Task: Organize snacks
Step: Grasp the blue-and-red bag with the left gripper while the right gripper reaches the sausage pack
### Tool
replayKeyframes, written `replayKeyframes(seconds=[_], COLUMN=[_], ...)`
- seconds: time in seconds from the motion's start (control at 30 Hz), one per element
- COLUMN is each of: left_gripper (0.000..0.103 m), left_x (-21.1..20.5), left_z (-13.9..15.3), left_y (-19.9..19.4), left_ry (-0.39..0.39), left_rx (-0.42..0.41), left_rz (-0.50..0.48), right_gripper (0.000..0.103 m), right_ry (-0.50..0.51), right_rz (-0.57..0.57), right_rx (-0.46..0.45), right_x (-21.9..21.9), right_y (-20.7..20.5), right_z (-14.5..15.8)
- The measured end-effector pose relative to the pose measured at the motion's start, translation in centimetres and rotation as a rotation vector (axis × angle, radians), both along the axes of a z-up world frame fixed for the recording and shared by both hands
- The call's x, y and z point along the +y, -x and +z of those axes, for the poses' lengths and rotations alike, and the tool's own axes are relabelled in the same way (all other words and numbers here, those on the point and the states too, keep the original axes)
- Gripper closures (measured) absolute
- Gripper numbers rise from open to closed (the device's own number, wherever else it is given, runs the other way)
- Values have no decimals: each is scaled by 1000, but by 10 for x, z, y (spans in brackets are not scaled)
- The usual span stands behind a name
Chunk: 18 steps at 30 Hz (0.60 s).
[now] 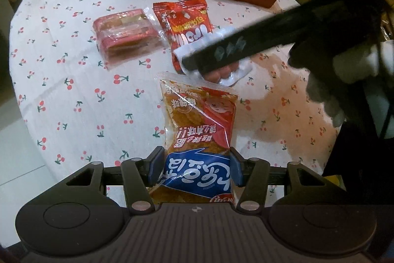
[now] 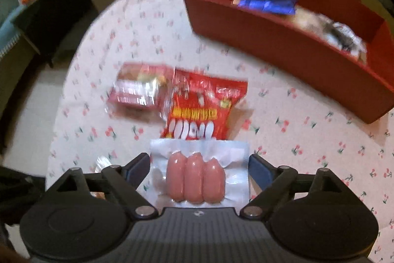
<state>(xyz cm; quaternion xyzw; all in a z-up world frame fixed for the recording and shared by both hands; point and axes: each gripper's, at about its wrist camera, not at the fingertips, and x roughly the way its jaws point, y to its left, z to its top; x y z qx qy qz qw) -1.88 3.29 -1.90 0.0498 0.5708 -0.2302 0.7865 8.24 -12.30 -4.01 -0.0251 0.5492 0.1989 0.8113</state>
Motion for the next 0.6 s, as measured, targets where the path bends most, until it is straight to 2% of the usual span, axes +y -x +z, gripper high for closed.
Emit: replayKeyframes(seconds=[0.1,0.13,0.2,0.4,0.47,0.5,0.6], left_gripper=[41,41,41,41,41,41,41], left_x=[-1,-1,-1,-2,-3,-4,-6], left_z=[-1,-1,-2,1,3,4,6], left_y=[1,2,-1,-3,-2,-3,-6], left_ry=[1,-1,2,16,21,24,26], left_rx=[5,8,9,-3,-10,-13,-18], left_rz=[-7,-8,-10,-1,-2,-1,8], right_gripper=[2,9,16,18,26,40,48], right_ry=[51,49,29,14,-16,-36,-84], right_rz=[26,10,3,-11,-38,-56,-94], right_rx=[-59,-63,-57,-56,-60,-59,-40], right_x=[6,4,-4,-20,-30,-34,-49], right_y=[6,6,4,14,17,16,15], right_z=[-1,0,4,9,15,18,21])
